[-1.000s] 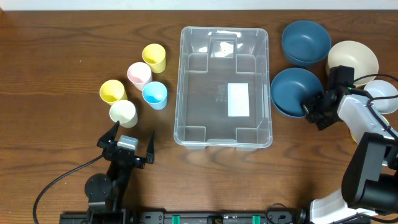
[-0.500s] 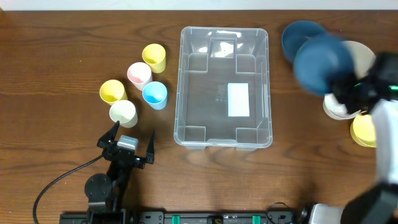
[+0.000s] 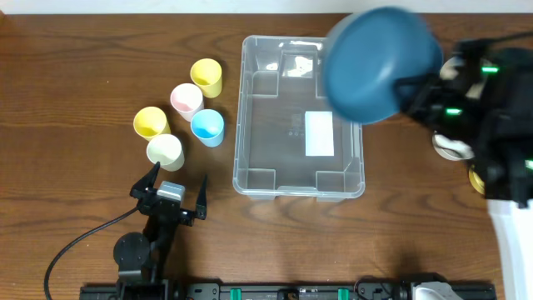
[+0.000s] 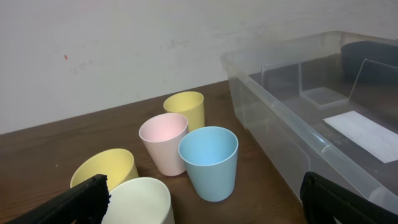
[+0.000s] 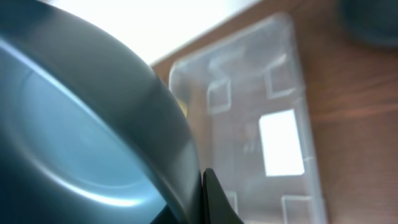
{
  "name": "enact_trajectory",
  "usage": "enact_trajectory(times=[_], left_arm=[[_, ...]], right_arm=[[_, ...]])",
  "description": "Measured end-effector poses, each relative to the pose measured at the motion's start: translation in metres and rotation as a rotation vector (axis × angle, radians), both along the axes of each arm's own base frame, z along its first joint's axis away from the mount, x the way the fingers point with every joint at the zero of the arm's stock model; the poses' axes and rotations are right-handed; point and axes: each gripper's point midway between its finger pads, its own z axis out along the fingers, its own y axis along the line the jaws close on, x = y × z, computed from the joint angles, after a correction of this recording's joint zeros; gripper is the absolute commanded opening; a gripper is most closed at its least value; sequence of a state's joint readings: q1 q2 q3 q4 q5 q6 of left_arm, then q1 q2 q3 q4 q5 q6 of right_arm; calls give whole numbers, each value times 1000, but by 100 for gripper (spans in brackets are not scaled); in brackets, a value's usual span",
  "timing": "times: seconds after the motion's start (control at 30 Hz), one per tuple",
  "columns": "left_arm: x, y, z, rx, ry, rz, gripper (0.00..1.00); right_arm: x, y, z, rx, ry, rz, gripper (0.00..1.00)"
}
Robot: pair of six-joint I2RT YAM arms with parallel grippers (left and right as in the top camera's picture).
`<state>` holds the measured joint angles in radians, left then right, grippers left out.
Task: Pack container
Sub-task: 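Lift the teal bowl with the right gripper and carry it into the bin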
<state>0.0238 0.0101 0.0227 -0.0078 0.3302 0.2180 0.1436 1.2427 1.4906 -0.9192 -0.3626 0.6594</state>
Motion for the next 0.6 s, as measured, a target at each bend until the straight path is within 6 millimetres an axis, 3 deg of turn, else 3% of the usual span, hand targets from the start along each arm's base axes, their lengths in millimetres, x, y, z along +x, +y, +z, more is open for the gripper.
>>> enact_trajectory(times=[0.17, 0.27, 0.4, 0.6], left_arm=[[0, 0, 0, 0, 0, 0, 98], [0, 0, 0, 0, 0, 0, 98], [0, 0, 0, 0, 0, 0, 98], [0, 0, 0, 0, 0, 0, 98]], right_arm=[[16, 57, -50, -96, 96, 110, 1], [26, 80, -87, -143, 171, 150, 1], [35, 86, -129, -190, 269, 147, 1], [37, 84, -157, -228, 342, 138, 1]])
